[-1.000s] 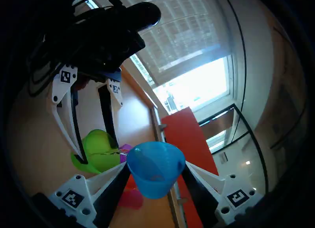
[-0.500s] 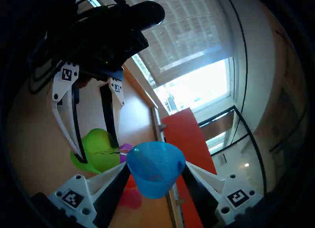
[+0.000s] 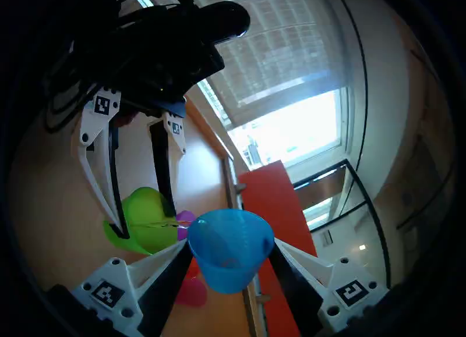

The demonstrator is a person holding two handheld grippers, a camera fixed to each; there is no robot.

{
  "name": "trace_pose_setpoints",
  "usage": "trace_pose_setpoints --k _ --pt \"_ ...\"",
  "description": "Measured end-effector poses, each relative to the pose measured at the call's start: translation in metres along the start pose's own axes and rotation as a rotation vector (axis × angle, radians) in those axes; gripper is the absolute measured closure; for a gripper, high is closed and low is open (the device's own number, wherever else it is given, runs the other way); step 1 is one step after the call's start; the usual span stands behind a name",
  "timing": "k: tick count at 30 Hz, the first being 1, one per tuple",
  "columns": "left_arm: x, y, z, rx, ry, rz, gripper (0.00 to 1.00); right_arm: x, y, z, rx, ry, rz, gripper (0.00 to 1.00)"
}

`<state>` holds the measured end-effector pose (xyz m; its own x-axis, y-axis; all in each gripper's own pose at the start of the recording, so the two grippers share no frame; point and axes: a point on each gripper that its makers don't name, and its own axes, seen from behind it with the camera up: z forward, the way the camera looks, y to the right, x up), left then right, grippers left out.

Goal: Pour water

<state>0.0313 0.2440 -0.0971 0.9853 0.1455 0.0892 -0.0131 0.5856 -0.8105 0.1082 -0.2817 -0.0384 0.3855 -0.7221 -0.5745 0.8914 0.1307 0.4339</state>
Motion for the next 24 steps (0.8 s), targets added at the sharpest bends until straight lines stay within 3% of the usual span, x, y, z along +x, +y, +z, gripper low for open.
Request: trace_pose_setpoints --k 24 --pt "-0.0022 0.0007 0.0023 -0.002 -0.007 0.005 0.10 -0.0022 0.0002 -0.0015 0.003 0.003 -0.039 0.10"
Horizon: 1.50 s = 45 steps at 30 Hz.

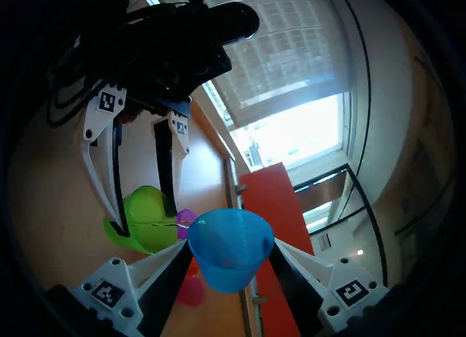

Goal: Pour water

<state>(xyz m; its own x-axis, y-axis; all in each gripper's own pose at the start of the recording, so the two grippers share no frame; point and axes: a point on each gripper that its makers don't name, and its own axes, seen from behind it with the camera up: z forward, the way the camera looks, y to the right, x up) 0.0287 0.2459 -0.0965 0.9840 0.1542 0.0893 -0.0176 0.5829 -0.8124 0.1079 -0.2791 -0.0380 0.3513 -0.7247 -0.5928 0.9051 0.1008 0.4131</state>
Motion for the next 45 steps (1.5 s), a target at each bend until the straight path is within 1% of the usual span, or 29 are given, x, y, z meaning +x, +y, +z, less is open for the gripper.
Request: trace_pose_setpoints --k 36,45 --pt "-0.0033 0.0007 -0.0002 -0.002 -0.006 0.006 0.10 -0.0048 -0.0005 -0.0037 0.001 -0.014 -0.065 0.10" --pt "-0.0049 0.0008 0.0012 -0.004 -0.008 0.007 0.10 -0.0041 -0.0021 -0.0065 0.007 -0.018 -0.073 0.10"
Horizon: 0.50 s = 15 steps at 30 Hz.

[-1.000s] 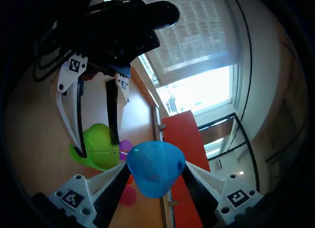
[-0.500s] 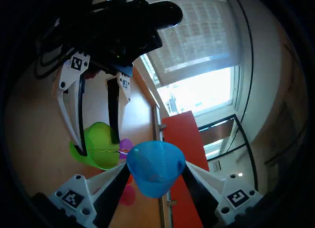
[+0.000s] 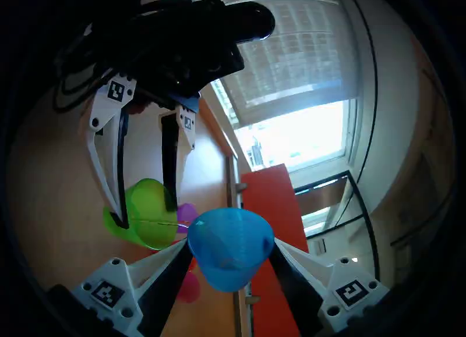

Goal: Pour water

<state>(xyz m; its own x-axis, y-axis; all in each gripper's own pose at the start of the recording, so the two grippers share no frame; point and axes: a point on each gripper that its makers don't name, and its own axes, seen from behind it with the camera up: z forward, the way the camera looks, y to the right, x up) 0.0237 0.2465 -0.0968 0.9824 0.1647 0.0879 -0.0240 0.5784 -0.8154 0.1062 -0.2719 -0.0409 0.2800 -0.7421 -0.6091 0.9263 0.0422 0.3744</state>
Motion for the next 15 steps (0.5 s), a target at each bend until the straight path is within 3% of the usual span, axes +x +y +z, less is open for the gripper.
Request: trace_pose_setpoints --k 15 --pt "-0.0021 0.0013 0.0000 -0.003 -0.005 0.000 0.10 0.0008 -0.0035 -0.0026 0.001 -0.005 -0.045 0.10"
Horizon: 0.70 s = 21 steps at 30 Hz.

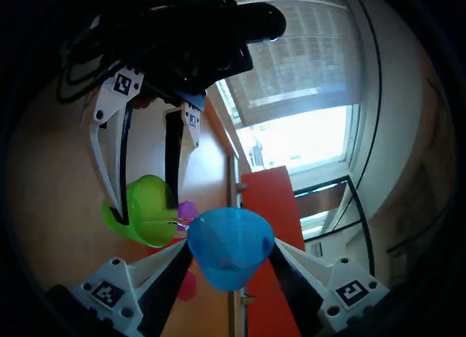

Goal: Pour water

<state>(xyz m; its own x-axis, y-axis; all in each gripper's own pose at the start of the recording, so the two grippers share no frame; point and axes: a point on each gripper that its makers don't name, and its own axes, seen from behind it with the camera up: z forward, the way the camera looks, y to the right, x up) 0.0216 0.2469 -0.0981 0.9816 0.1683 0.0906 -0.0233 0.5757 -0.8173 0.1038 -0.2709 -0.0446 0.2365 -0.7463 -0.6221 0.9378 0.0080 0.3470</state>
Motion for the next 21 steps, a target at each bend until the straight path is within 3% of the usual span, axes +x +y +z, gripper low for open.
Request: trace_pose_setpoints --k 21 --pt "-0.0005 -0.0010 -0.0004 -0.003 0.000 -0.008 0.10 -0.0057 0.0017 0.0001 -0.004 -0.004 -0.042 0.10"
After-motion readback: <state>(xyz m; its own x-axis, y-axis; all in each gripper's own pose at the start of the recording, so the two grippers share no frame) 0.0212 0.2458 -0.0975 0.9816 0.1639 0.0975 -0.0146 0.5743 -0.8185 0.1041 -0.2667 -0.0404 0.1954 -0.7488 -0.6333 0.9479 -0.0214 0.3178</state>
